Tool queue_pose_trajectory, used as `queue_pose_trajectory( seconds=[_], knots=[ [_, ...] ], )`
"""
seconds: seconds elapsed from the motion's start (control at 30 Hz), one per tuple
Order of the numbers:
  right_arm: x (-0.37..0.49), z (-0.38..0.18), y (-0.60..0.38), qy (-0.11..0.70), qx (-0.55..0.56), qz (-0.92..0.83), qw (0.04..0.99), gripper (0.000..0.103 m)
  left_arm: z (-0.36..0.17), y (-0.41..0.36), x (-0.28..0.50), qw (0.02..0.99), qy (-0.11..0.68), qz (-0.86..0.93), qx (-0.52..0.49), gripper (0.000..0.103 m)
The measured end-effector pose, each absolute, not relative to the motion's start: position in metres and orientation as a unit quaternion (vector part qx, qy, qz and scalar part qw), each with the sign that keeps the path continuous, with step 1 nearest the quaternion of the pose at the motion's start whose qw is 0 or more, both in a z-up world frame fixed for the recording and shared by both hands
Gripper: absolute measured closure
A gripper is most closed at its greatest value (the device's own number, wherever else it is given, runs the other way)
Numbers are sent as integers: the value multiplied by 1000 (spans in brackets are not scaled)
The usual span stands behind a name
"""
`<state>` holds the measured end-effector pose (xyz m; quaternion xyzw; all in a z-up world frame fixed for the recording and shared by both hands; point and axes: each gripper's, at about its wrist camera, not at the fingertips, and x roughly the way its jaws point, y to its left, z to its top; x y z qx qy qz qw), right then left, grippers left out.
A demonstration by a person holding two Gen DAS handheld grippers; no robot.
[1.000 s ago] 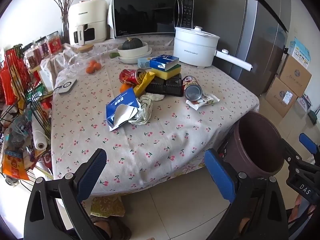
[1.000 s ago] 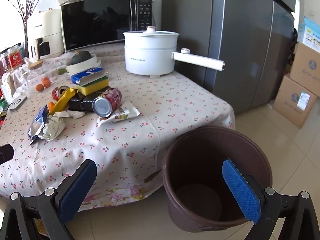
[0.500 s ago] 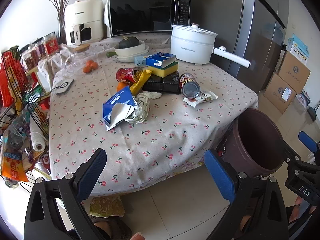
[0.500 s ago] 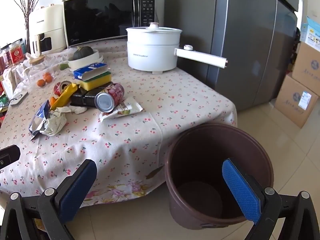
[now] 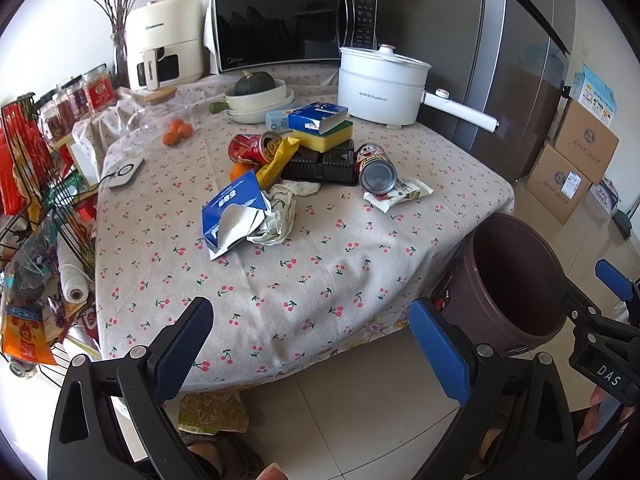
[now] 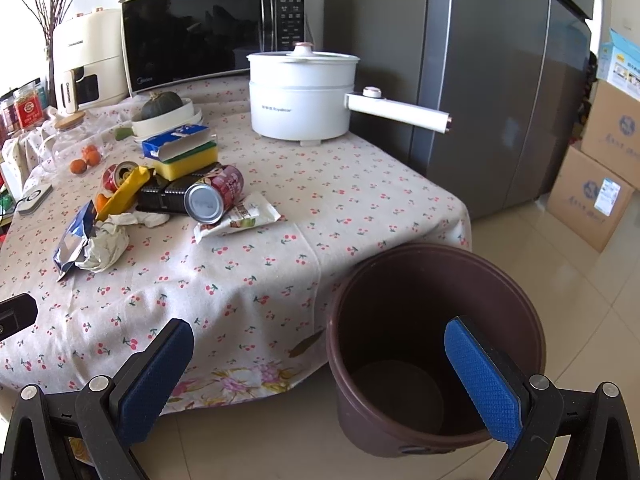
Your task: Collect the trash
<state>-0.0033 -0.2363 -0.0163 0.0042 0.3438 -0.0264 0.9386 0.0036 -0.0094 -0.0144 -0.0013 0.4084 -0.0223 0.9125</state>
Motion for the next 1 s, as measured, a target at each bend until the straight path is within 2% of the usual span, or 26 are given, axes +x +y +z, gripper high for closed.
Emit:
queue_pose_trajectory(
  seconds=[1.0],
  knots=[
    [-3, -19, -239, 346, 6, -36, 937, 0, -15, -11, 4, 913, 408, -21, 1, 3]
  ],
)
